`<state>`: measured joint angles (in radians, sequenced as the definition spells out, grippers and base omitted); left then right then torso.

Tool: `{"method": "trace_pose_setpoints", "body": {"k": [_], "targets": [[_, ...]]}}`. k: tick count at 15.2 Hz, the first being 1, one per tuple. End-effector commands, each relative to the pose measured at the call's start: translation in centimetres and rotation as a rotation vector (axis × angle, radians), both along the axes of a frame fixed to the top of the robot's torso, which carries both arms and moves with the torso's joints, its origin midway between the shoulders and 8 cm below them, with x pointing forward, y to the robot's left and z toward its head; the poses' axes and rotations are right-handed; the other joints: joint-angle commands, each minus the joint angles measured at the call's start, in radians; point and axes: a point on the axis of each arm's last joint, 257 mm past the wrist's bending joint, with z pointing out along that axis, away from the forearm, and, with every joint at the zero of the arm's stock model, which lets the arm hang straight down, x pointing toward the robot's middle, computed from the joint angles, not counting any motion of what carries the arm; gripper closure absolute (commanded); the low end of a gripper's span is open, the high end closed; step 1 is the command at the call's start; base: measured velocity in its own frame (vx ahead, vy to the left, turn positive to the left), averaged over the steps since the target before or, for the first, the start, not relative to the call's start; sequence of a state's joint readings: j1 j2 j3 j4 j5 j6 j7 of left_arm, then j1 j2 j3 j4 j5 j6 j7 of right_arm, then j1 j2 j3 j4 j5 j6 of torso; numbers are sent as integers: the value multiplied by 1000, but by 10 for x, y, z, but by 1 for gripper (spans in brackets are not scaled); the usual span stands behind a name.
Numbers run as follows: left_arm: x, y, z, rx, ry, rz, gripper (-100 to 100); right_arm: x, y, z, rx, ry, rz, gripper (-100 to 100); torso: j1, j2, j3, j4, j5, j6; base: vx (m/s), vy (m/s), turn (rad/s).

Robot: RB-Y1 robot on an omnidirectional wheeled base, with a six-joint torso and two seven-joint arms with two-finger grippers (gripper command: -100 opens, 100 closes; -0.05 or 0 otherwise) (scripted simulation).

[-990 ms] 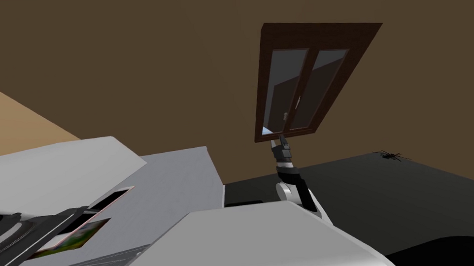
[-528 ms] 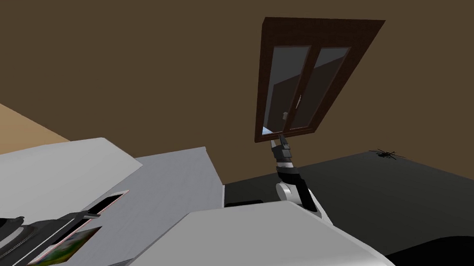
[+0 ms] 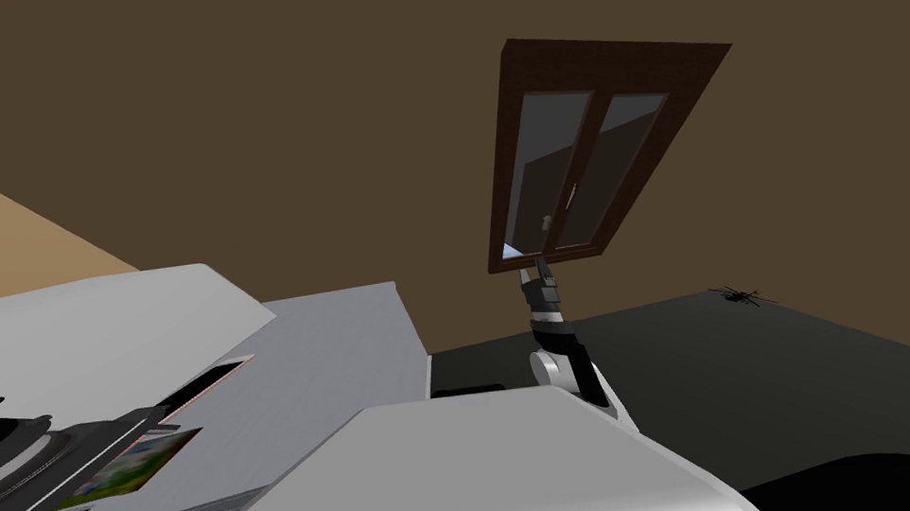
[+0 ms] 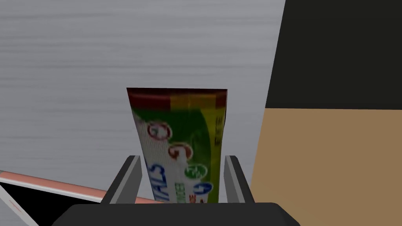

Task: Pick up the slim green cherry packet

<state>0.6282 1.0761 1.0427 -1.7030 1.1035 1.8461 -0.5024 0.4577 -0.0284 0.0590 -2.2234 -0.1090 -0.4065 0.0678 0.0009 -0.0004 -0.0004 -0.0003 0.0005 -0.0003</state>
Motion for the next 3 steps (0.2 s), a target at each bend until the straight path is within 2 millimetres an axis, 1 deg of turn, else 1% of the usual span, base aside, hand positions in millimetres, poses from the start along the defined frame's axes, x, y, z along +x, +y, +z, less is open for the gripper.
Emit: {"method": "trace_pose_setpoints", "body": {"k": [1,2,3], "targets": [[-1,-3,10,-2,4,-6,100,0,0,0,0,0,0,0,0,0,0,0,0,0,34,-2,92],[-2,-4,15,-2,5,-10,100,0,0,0,0,0,0,0,0,-1,0,0,0,0,37,-3,60],[-1,-2,9,-1,2,-6,100,0,0,0,0,0,0,0,-1,-1,-1,0,0,0,22,-1,21]]}}
